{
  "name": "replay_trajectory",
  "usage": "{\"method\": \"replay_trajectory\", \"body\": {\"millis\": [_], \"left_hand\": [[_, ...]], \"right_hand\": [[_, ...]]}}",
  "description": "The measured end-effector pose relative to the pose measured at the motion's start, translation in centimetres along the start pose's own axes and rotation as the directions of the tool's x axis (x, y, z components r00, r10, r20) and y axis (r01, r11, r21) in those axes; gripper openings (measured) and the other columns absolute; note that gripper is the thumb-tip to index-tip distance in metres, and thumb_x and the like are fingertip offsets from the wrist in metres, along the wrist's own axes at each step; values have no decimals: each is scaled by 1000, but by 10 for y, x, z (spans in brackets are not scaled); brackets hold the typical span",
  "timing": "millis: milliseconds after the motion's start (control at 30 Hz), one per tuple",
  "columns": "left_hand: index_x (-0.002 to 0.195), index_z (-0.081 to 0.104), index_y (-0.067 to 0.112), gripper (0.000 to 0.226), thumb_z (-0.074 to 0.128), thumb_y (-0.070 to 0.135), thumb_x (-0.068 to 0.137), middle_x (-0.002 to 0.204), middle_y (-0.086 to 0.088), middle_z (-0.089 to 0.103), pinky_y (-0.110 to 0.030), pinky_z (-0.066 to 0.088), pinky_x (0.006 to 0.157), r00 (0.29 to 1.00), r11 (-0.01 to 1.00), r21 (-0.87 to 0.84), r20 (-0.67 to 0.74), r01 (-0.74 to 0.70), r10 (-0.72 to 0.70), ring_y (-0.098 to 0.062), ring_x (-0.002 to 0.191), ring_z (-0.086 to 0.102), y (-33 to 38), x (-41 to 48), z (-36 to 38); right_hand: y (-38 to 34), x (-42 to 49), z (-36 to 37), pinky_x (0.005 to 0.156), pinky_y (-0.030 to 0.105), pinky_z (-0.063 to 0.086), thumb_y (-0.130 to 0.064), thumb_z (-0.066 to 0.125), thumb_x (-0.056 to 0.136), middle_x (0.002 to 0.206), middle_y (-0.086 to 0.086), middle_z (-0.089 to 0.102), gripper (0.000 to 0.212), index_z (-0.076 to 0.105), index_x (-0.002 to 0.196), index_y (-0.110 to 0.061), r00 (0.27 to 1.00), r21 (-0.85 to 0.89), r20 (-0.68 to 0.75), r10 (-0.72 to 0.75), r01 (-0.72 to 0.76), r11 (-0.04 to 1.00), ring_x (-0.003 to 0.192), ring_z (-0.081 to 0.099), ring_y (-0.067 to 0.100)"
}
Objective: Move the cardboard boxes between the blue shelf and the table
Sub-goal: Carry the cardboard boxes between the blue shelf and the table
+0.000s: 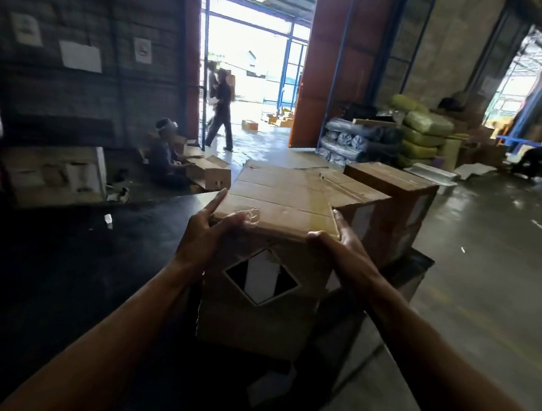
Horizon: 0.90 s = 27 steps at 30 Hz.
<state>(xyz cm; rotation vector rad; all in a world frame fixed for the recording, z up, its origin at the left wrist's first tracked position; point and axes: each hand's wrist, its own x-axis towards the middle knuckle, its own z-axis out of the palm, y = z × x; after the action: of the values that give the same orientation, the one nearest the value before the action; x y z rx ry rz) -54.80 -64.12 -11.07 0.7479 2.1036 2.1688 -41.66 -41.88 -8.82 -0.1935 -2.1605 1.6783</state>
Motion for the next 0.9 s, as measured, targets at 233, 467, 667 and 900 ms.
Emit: {"method": "replay_trajectory", "body": {"millis": [233,467,667,900], "left_hand": [[147,45,20,95,74,56,64,109,6,72,-28,53,91,997,1000,-19,-71,24,-25,-11,103,69,-40,27,-15],[114,64,18,28,67,22,87,88,21,74,-14,52,74,993,1000,-18,-119,-5,3,-1,86,68,-64,48,-6],[112,65,28,37,72,32,76,98,10,74,-17,53,75,998,999,39,-62,5,-3,-3,89,70,-77,62,-10],[120,63,31,44,73,40,78,103,12,73,-19,55,77,996,993,99,-59,-68,74,-8,98,69,-65,81,-23]], "right_hand": [[15,36,23,76,7,49,-10,76,83,103,-28,52,70,30,123,-43,995,-116,64,-70,77,990,84,61,-21],[17,73,16,103,34,50,-36,87,71,120,-15,60,102,28,153,-18,997,-243,60,-48,62,968,109,62,2],[26,96,16,99,11,34,-47,86,66,149,7,46,115,23,155,-10,996,-450,26,-81,84,889,123,43,5],[32,118,20,112,30,39,-51,89,57,150,7,44,123,25,154,-10,998,-411,13,-62,62,910,129,44,12]]}}
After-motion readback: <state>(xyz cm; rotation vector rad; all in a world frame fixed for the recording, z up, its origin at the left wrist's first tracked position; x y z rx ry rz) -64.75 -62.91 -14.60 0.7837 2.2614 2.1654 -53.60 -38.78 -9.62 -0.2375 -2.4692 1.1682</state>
